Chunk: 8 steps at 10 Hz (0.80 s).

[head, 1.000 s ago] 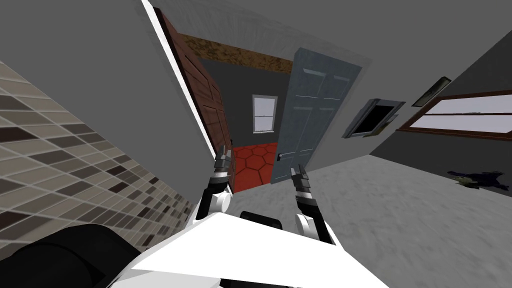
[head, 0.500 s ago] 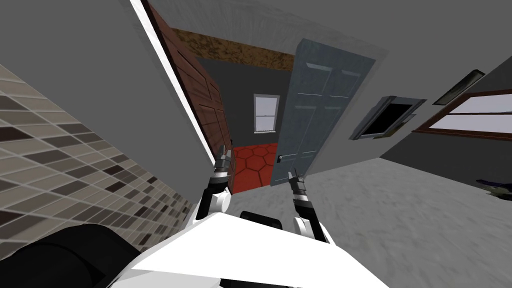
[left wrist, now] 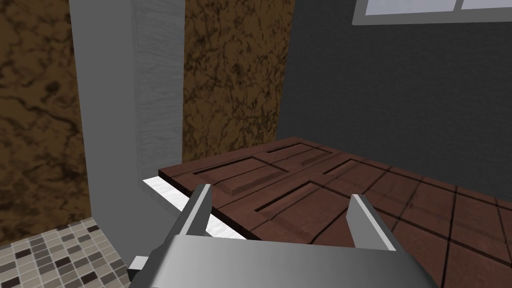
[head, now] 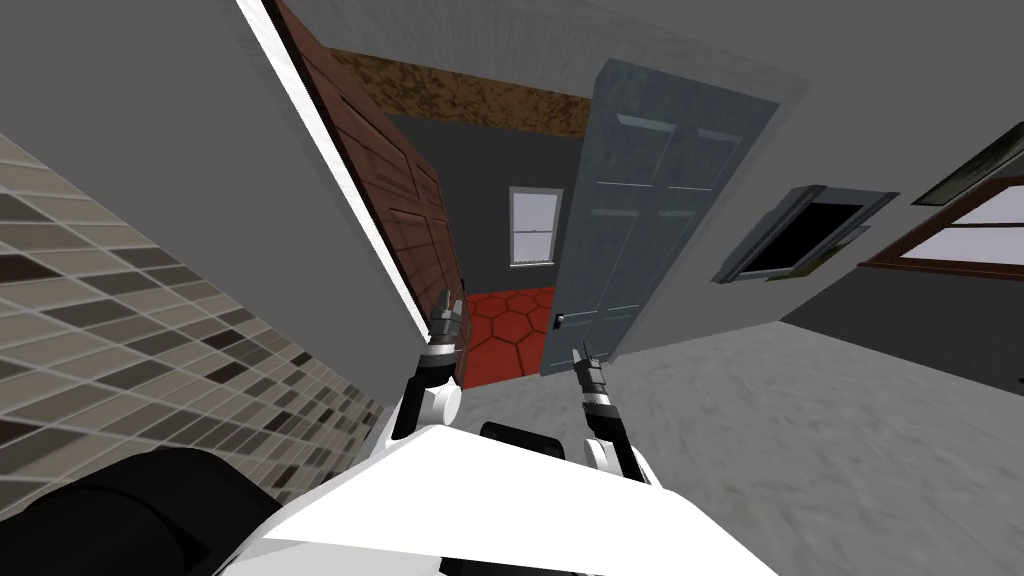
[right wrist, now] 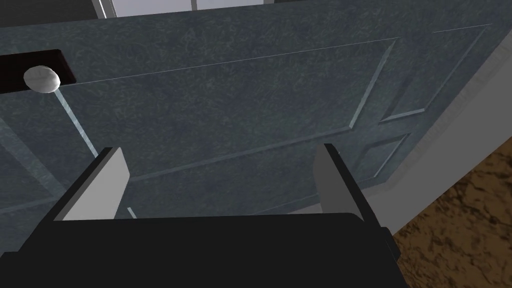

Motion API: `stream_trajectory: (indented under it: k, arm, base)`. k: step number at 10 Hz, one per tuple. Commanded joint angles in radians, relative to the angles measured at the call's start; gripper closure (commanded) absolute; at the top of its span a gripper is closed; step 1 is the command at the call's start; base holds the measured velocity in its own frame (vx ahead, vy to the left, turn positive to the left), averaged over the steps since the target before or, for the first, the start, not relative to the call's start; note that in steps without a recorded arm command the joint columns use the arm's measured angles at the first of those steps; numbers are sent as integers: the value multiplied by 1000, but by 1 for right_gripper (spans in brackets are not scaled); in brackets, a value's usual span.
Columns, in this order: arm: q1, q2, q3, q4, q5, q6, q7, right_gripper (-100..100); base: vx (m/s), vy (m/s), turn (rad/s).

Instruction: Push the door open

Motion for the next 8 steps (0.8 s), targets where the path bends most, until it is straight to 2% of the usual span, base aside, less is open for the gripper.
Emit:
stream_trajectory:
  k: [1, 8]
  arm:
    - [-5, 0, 7, 38, 3, -12, 2, -100]
    - [-33, -6, 33, 210, 13, -62, 4, -100]
  base:
    - [64, -63, 64]
    - [83, -87, 77]
